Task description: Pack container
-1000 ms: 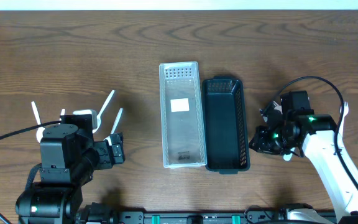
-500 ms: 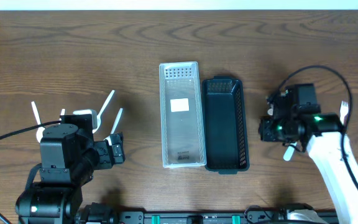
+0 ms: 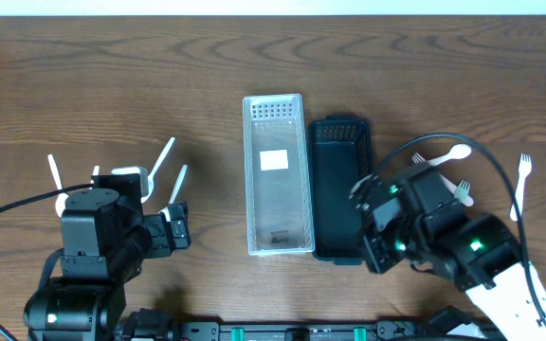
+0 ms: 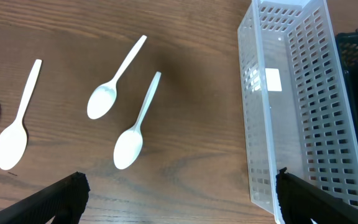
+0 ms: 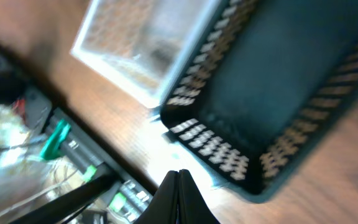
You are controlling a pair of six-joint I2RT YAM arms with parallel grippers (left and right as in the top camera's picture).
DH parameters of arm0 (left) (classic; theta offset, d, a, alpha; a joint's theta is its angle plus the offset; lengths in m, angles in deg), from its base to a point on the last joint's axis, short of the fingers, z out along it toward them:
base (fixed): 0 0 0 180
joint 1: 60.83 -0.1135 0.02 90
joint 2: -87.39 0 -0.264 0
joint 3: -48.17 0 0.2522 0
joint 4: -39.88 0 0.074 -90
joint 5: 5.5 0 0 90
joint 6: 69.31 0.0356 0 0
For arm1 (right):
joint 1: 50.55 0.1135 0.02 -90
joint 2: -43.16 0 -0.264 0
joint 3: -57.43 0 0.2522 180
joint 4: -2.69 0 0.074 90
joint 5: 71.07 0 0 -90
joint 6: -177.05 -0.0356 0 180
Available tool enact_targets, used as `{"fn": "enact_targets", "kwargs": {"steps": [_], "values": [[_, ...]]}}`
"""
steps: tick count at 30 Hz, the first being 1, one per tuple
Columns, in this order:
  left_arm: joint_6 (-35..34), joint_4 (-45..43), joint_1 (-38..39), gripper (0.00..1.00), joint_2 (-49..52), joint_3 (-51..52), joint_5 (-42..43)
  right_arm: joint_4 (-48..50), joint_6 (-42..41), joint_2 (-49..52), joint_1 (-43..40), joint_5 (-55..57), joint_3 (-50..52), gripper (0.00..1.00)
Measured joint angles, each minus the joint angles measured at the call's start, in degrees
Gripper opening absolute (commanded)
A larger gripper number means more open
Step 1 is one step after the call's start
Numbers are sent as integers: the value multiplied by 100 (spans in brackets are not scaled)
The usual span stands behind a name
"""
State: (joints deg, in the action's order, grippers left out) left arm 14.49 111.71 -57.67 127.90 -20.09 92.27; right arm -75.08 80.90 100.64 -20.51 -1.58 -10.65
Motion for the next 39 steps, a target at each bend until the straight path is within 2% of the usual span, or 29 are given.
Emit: {"fn": "enact_targets", "kwargs": {"steps": [6,10,18,29,39], "values": [[0,-2,0,98,0,0,2,-74,-531,70,756,-20,48,2],[0,-4,0,98,0,0,0,17,-850,142,981,-31,365,1],[0,-9,0,98,0,0,2,251,-1287,175,1045,-31,1093,2],[0,-17,0,98,0,0,2,1121,-1659,225,1047,-9,1777,5],[0,-15,0,98,0,0,2,1840,-2074,651,1047,767,1856,7]]}}
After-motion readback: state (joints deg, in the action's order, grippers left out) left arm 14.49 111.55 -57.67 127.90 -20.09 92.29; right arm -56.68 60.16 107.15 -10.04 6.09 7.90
